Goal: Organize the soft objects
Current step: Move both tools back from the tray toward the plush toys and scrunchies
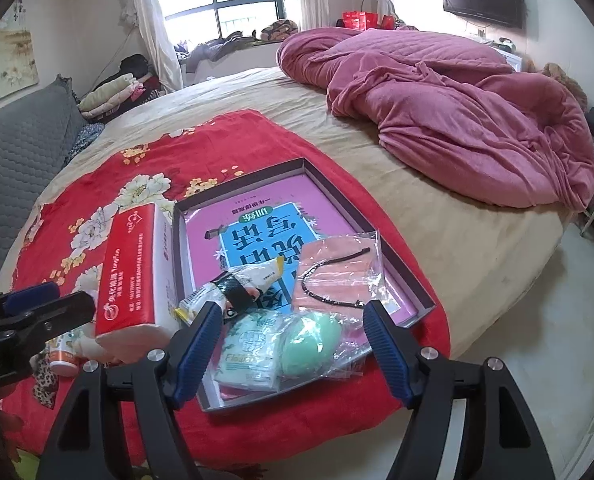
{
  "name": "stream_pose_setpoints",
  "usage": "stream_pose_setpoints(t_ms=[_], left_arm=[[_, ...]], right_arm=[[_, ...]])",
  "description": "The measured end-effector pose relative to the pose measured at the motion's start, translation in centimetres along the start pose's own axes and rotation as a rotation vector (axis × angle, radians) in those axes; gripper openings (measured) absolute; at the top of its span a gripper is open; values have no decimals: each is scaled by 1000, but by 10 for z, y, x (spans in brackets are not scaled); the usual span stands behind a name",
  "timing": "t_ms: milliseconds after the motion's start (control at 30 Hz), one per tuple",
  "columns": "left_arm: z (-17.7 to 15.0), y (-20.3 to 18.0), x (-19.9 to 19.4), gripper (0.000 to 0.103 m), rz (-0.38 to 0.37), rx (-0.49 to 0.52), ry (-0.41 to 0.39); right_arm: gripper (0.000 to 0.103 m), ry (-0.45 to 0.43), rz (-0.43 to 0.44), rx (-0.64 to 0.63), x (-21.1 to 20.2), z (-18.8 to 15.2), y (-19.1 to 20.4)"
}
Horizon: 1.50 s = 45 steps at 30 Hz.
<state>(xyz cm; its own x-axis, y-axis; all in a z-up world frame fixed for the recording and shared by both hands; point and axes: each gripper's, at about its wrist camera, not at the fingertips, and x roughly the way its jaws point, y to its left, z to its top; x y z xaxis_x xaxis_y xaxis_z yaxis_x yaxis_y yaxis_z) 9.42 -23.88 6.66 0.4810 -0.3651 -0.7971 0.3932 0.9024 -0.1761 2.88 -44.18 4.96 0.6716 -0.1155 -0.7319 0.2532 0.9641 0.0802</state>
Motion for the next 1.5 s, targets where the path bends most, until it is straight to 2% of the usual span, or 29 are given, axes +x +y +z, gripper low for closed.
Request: stream_pose_setpoints(t_ms=[933,1500], left_arm=[[-36,98,-75,78,77,-144,-74],[-78,160,-100,78,132,-249,-72]], right_arm=[[72,-60,78,-174,-43,6,103],[72,-54,163,-283,-54,-6,176]])
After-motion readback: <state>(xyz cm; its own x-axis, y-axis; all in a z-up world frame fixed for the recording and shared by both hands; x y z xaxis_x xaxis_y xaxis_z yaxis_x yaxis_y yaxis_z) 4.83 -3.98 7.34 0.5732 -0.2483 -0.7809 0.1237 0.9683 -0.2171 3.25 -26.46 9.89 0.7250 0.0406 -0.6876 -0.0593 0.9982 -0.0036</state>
